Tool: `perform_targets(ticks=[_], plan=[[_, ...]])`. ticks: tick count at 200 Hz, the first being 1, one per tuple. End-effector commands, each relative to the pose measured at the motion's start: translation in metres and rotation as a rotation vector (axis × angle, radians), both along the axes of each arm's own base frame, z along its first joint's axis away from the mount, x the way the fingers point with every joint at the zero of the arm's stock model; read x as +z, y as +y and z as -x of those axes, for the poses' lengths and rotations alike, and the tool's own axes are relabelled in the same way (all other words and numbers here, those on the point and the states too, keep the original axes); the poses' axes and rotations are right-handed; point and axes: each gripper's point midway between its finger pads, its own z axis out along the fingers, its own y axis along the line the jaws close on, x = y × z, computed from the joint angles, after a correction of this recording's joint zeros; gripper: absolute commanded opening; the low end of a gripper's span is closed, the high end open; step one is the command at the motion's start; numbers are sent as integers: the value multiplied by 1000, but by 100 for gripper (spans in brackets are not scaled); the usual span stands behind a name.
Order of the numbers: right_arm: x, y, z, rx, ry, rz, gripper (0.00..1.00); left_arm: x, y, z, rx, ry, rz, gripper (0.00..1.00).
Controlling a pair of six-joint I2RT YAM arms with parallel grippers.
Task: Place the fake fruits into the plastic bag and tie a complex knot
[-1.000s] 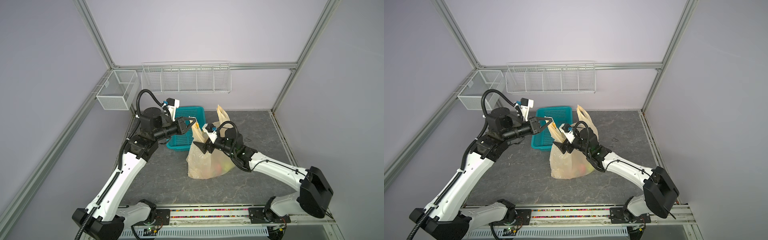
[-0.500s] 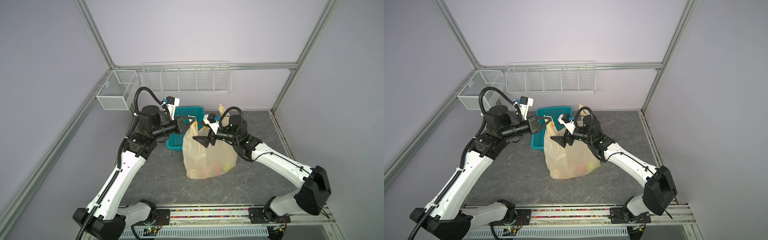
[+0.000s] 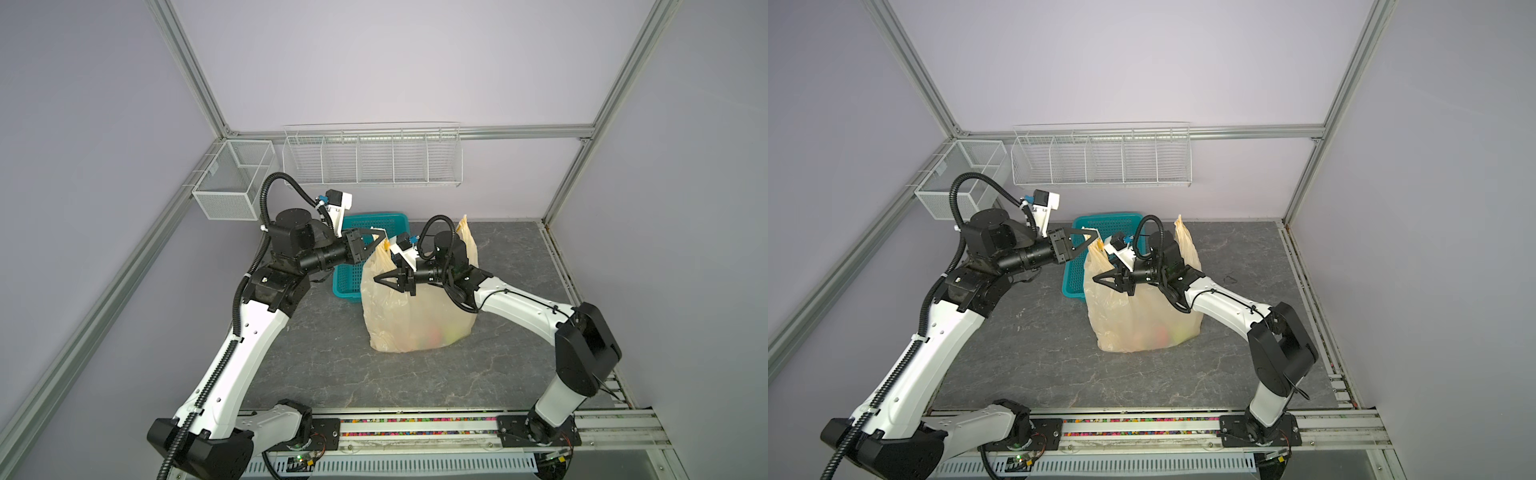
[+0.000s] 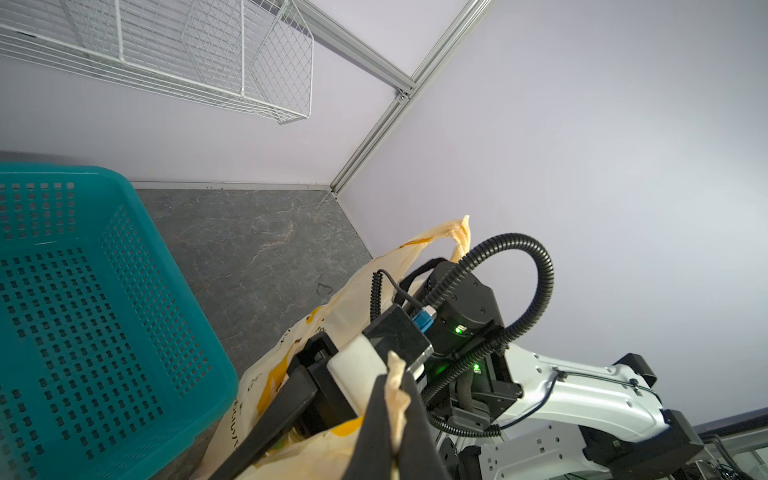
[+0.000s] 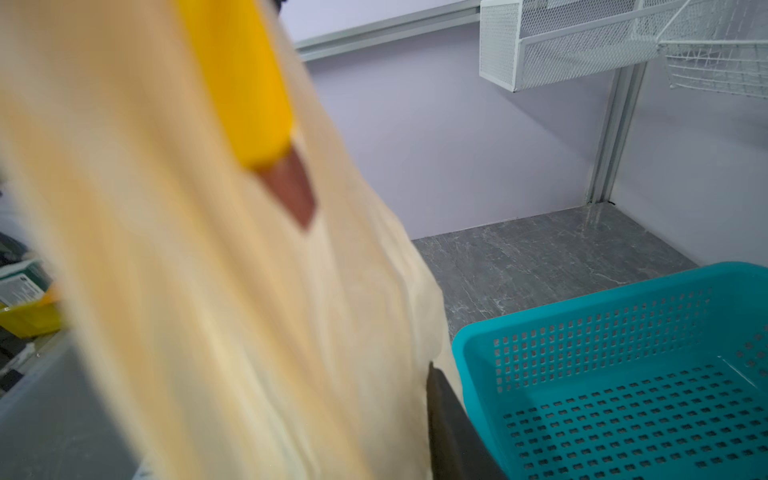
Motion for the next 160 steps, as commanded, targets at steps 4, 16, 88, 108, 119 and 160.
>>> perform_targets(ticks=[4, 16, 88, 108, 119, 160], plan=[[-18, -3, 0, -31, 31, -12, 25, 15, 1, 0, -16, -51, 39, 0], [-22, -8, -4, -79, 22, 5, 21, 13, 1, -1, -22, -49, 36, 0], [-8, -34, -27, -350, -63, 161, 55, -4, -8, -2, -87, -48, -3, 0], [1, -40, -16, -331, -97, 166, 70, -6, -9, -3, -95, -43, -4, 0], [5, -44, -10, -319, -119, 171, 75, -7, -10, -3, -97, -42, -4, 0], [26, -47, -8, -416, -167, 152, 87, -8, -6, -9, -47, -1, 19, 0]])
